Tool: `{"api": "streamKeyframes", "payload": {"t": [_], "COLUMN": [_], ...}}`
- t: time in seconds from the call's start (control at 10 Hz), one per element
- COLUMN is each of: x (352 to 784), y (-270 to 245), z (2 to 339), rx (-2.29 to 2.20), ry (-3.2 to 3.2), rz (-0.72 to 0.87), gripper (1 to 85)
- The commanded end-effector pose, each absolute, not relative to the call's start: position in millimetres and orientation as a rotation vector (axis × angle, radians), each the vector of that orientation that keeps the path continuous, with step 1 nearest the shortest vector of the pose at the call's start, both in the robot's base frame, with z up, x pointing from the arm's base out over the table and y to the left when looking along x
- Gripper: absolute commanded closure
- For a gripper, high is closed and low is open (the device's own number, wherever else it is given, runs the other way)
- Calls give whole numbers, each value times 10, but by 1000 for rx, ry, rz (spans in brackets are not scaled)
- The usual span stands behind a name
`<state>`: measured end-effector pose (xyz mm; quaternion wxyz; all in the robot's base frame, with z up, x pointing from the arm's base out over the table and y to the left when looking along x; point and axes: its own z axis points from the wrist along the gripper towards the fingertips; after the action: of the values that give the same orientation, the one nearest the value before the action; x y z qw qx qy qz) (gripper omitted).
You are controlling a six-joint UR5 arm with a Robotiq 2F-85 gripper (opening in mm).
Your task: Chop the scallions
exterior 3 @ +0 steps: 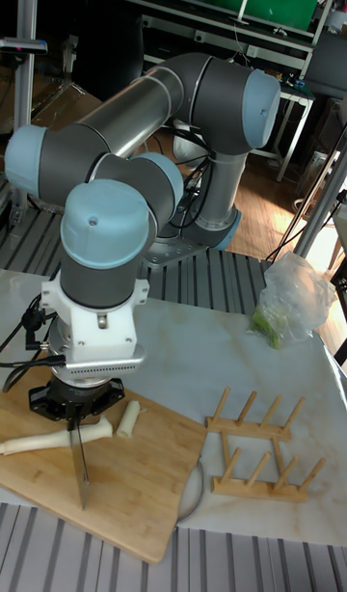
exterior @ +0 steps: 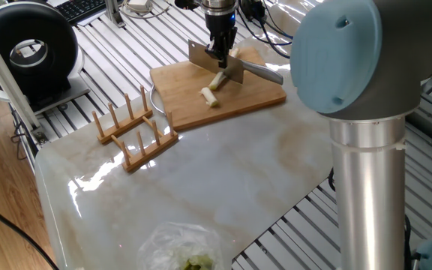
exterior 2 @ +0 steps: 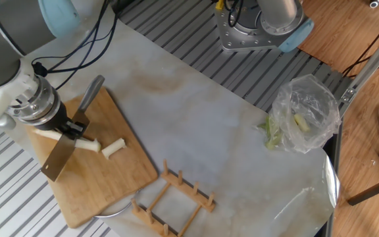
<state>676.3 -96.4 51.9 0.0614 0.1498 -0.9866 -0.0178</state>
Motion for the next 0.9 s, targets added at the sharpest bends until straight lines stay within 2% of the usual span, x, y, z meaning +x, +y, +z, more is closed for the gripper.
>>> {"api": "streamKeyframes", "payload": {"t": [0.0,0.2,0.5,0.8], "x": [6792,6798,6869,6838], "y": [-818,-778,-905,-967], "z": [587,518,365,412], "rx": [428,427,435,455], "ry": [-2995,-3011,-3034,-3009], "rz": [-103,-132,-44,-56], "gripper": [843,843,843,843]}}
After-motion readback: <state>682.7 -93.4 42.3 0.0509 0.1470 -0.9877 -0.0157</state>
